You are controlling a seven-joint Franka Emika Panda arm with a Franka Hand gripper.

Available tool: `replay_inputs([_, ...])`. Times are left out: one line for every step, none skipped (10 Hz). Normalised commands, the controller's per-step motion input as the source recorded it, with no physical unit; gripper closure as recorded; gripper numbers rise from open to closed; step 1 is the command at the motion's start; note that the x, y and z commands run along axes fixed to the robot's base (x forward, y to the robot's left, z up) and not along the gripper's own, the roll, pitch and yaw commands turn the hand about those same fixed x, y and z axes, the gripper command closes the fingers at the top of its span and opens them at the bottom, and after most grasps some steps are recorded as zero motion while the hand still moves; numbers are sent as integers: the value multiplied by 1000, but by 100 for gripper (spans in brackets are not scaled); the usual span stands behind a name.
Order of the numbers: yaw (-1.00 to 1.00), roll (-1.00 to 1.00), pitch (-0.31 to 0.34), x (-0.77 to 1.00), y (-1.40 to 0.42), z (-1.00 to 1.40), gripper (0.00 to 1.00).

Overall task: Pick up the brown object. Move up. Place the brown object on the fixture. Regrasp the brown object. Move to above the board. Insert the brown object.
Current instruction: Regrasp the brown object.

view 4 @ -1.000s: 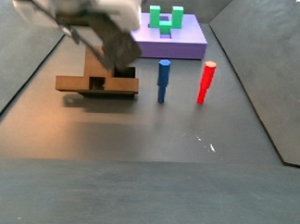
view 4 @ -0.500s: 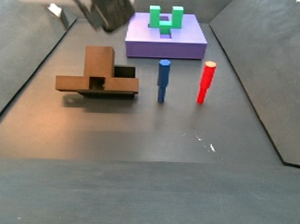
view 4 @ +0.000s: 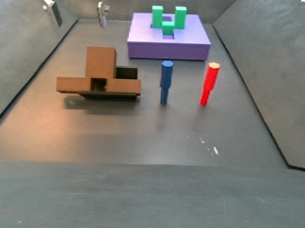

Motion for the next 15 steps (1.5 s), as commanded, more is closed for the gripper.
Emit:
replay_inputs([66, 1000, 51, 0, 0, 0, 0])
replay_inputs([77, 1000, 89, -49, 0, 0, 0])
replay_inputs([89, 1000, 94, -60, 0, 0, 0])
replay_inputs([94, 1000, 111, -83, 0, 0, 0])
replay_inputs([43, 1000, 97, -194, 0, 0, 0])
replay_inputs([83, 1000, 23, -291, -114, -23, 0])
replay_inputs([66, 1000, 9, -269, -123, -6, 0])
replay_inputs([51, 1000, 0, -194, -106, -91, 0])
replay_inputs([0, 834, 0, 0, -91, -189, 0])
replay_inputs([49, 494, 0, 0, -174, -117, 0])
replay_inputs([23, 100, 0, 0, -106, 0, 0])
replay_inputs([6, 0, 0, 0, 0, 0, 0])
replay_inputs([103, 0, -83, -89, -17, -54, 0])
replay_inputs([0, 420, -69, -11, -220, -243, 0])
replay_inputs([0, 511, -14, 0, -174, -337, 0])
